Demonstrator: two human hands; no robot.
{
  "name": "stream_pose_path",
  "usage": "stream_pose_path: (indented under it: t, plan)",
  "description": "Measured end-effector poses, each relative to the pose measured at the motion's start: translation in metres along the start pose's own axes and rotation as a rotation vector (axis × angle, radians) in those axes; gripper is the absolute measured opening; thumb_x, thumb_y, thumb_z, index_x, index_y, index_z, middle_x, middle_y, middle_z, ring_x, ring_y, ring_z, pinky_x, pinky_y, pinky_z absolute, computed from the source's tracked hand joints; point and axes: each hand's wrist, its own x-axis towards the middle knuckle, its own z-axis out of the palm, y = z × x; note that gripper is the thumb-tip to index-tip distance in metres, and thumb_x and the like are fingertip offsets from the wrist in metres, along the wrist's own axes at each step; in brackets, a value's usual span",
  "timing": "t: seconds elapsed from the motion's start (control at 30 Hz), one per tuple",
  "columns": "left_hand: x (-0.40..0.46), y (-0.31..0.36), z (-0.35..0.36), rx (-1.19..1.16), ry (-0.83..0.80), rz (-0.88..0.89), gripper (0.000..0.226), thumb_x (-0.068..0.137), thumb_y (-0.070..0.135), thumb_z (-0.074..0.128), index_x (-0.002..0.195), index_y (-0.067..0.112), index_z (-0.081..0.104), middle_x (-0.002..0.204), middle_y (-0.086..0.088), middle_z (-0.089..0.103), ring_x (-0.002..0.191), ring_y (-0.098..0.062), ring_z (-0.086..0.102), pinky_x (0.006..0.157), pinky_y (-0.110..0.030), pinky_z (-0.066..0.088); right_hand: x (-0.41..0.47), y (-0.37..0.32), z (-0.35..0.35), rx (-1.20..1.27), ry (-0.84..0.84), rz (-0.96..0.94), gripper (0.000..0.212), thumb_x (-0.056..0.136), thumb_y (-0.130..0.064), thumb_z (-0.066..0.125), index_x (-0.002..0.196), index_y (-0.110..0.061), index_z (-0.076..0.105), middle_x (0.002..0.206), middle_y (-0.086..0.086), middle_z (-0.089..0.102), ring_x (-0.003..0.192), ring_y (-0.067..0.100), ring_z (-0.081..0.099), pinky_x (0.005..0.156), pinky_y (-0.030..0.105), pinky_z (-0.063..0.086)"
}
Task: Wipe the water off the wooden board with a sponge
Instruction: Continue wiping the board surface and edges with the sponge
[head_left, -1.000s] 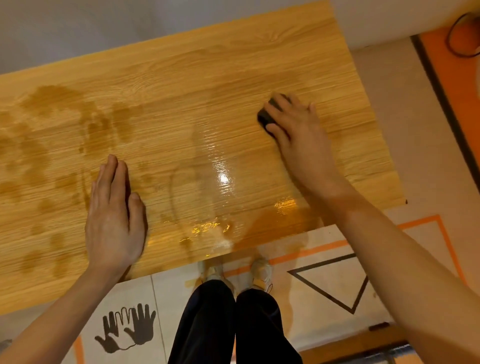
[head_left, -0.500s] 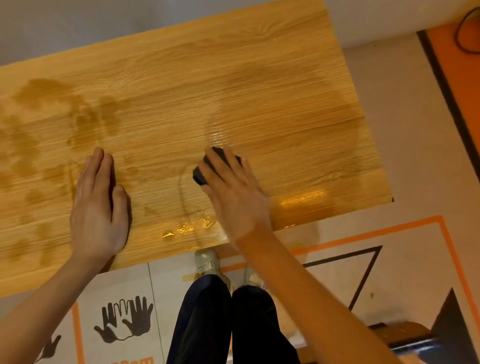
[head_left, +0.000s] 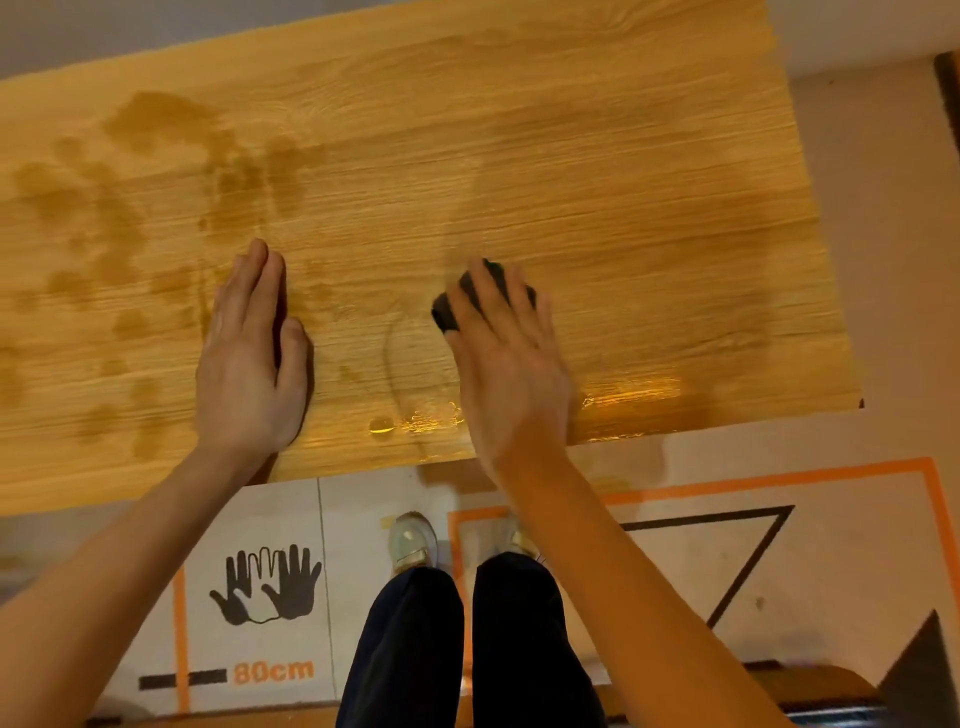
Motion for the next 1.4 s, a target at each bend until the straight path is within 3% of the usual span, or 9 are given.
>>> stream_pose_path:
  t: [0.13, 0.37, 0.47, 0.6, 0.87, 1.0, 1.1, 1.23, 1.4]
  plan:
    - [0.000, -0.001, 0.001, 0.014, -0.010, 0.001, 0.055, 0.108, 0.027, 0.031, 0.159, 0.007, 0.028, 0.169, -0.006, 0.021, 0.157, -0.019, 0.016, 0.129, -0.036, 0.012, 0.014, -0.015, 0.012, 0.108, -0.109, -0.109, 0.039, 0.103, -0.022, 0.042, 0.140, -0.014, 0.050, 0.154, 0.004, 0.037, 0.147, 0.026, 0.021, 0.121, 0.037, 0.003]
    - [0.000, -0.002, -0.001, 0.006, -0.014, 0.013, 0.055, 0.109, 0.027, 0.031, 0.159, 0.006, 0.028, 0.170, -0.006, 0.018, 0.157, -0.019, 0.014, 0.129, -0.035, 0.010, -0.036, -0.002, -0.011, 0.049, -0.112, -0.298, 0.038, 0.086, -0.006, 0.061, 0.124, -0.009, 0.061, 0.139, 0.013, 0.055, 0.135, 0.032, 0.044, 0.110, 0.047, 0.036]
    - [-0.001, -0.002, -0.001, -0.007, -0.012, 0.016, 0.054, 0.109, 0.026, 0.032, 0.159, 0.005, 0.027, 0.169, -0.007, 0.018, 0.157, -0.019, 0.013, 0.128, -0.040, 0.013, -0.040, 0.044, -0.044, 0.028, 0.111, -0.029, 0.031, 0.086, 0.006, 0.060, 0.116, 0.000, 0.064, 0.128, 0.020, 0.060, 0.128, 0.034, 0.050, 0.106, 0.046, 0.039]
    - [-0.001, -0.002, -0.001, -0.014, -0.008, 0.003, 0.054, 0.109, 0.025, 0.033, 0.159, 0.006, 0.027, 0.170, -0.007, 0.018, 0.157, -0.019, 0.012, 0.129, -0.037, 0.011, -0.051, 0.019, -0.026, 0.013, 0.197, 0.283, 0.033, 0.099, -0.011, 0.050, 0.130, -0.005, 0.059, 0.144, 0.014, 0.050, 0.139, 0.034, 0.038, 0.116, 0.052, 0.027]
    - [-0.003, -0.014, -0.015, -0.113, -0.063, 0.041, 0.054, 0.110, 0.027, 0.036, 0.160, 0.010, 0.026, 0.170, -0.003, 0.018, 0.157, -0.012, 0.008, 0.128, -0.028, 0.002, -0.032, -0.044, 0.016, 0.101, -0.059, -0.181, 0.034, 0.094, -0.013, 0.059, 0.128, -0.010, 0.061, 0.141, 0.009, 0.053, 0.137, 0.031, 0.042, 0.115, 0.050, 0.028]
    - [-0.030, -0.051, -0.036, -0.096, -0.088, 0.085, 0.055, 0.108, 0.028, 0.036, 0.159, 0.010, 0.030, 0.168, -0.004, 0.022, 0.157, -0.017, 0.013, 0.129, -0.032, 0.004, -0.035, 0.013, -0.023, 0.151, 0.052, 0.132, 0.035, 0.100, -0.013, 0.049, 0.134, -0.009, 0.055, 0.148, 0.008, 0.045, 0.143, 0.020, 0.028, 0.121, 0.032, 0.013]
    - [-0.047, -0.076, -0.043, -0.066, -0.086, 0.067, 0.056, 0.107, 0.030, 0.035, 0.159, 0.009, 0.030, 0.168, -0.005, 0.024, 0.157, -0.021, 0.017, 0.128, -0.047, 0.013, -0.021, -0.009, -0.010, 0.114, 0.121, 0.279, 0.036, 0.102, -0.018, 0.045, 0.136, -0.013, 0.055, 0.150, 0.003, 0.043, 0.146, 0.021, 0.026, 0.120, 0.044, 0.017]
    - [-0.052, -0.082, -0.038, -0.048, -0.036, 0.090, 0.054, 0.107, 0.026, 0.034, 0.157, 0.005, 0.032, 0.167, -0.008, 0.025, 0.156, -0.023, 0.019, 0.129, -0.041, 0.013, 0.014, -0.062, 0.034, 0.039, -0.004, 0.036, 0.031, 0.101, -0.028, 0.042, 0.123, -0.019, 0.062, 0.142, -0.001, 0.050, 0.139, 0.024, 0.035, 0.111, 0.048, 0.030]
    - [-0.056, -0.083, -0.033, -0.063, 0.008, 0.114, 0.052, 0.107, 0.022, 0.036, 0.156, 0.003, 0.034, 0.166, -0.010, 0.028, 0.155, -0.024, 0.021, 0.128, -0.037, 0.014, 0.008, -0.074, 0.033, 0.189, -0.200, -0.217, 0.035, 0.100, -0.027, 0.051, 0.132, -0.017, 0.059, 0.148, 0.000, 0.047, 0.144, 0.022, 0.030, 0.119, 0.038, 0.012]
